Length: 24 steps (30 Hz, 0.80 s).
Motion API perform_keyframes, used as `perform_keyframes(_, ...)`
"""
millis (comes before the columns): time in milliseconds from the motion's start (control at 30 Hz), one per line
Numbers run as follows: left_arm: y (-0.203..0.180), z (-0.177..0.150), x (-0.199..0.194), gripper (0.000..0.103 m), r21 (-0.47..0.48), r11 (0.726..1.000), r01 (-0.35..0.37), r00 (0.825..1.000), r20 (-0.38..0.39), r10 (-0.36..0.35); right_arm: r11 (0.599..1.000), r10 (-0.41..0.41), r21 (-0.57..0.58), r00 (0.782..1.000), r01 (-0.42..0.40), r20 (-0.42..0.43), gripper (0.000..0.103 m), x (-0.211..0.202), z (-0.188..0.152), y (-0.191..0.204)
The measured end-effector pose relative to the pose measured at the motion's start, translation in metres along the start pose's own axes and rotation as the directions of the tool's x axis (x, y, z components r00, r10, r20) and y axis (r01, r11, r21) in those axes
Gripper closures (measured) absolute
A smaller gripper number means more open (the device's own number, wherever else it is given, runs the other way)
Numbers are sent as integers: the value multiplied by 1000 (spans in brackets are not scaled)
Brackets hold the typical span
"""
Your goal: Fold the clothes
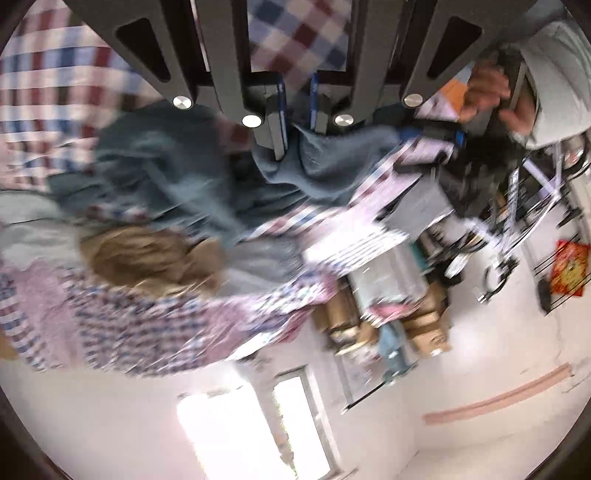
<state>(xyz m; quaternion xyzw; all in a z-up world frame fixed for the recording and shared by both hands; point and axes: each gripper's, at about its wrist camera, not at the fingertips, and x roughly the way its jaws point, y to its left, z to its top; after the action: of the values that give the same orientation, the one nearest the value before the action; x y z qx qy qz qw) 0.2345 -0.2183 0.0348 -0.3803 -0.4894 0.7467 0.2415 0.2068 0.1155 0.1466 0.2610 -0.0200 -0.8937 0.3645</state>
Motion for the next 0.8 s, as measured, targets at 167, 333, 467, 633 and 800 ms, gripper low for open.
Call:
perform_keyframes(167, -12, -9, 30, 31, 96, 991, -95, 992, -79, 102, 990, -129, -45, 985, 135, 112, 95, -37, 13, 8)
perform_keyframes(333, -20, -12, 46, 31, 144, 986, -86, 989, -103, 102, 960, -132, -237, 988, 147, 78, 94, -32, 8, 43)
perform_keyframes(467, -13, -6, 34, 31, 91, 995, -40, 998, -50, 45, 902, -99, -428, 992, 54, -82, 94, 18, -33, 77)
perform_keyframes(633, -12, -3, 17, 31, 95, 995, -19, 999, -31, 22, 761, -118, -644, 961, -75, -251, 92, 73, -96, 125)
perform_keyframes(800, -20, -12, 42, 31, 179, 979, -99, 985, -119, 121, 662, -120, -739, 957, -120, -263, 90, 86, -128, 158)
